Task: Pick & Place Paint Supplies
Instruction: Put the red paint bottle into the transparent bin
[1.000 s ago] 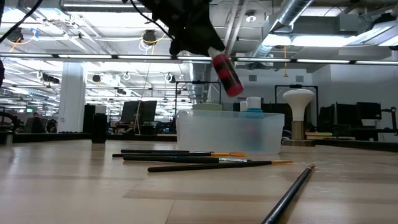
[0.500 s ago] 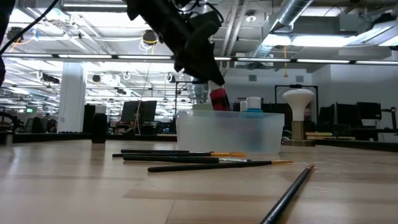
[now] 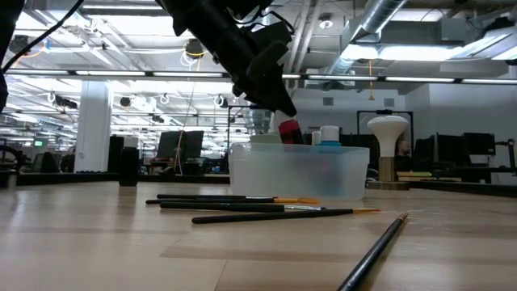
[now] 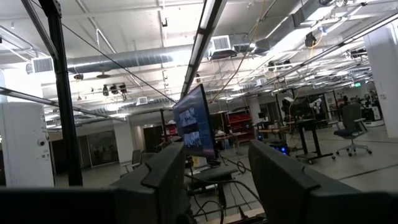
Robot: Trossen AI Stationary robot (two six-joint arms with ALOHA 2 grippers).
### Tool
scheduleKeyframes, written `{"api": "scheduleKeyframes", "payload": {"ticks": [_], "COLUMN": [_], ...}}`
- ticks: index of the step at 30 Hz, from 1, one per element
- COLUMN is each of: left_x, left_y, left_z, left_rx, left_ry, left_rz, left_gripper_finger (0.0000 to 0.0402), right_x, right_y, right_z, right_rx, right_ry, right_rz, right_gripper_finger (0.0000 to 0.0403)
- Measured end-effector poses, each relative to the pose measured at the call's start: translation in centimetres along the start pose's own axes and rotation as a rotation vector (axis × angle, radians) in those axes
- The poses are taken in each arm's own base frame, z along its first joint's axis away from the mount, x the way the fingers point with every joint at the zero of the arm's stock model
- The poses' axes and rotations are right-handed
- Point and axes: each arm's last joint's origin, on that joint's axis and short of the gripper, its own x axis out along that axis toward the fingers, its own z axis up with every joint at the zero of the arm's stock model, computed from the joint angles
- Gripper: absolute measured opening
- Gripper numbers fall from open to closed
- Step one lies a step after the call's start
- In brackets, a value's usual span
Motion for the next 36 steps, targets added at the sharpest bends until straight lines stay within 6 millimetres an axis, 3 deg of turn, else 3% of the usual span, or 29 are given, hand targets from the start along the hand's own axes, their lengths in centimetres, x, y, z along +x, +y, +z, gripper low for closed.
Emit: {"api": "scheduleKeyframes", "payload": {"ticks": [36], "left_x": [1.4], "left_y": [-0.6], "left_z": [-0.6], "left_rx": [0.026], "left_ry": [0.002], "left_rz": [0.033], "left_gripper_finger": [0.0121], "right_x": [0.0], "right_y": [0.0], "right_z": [0.0], "right_rx": [0.0], "right_ry": [0.0], "right_rz": [0.0], "right_gripper_finger": [0.0173]}}
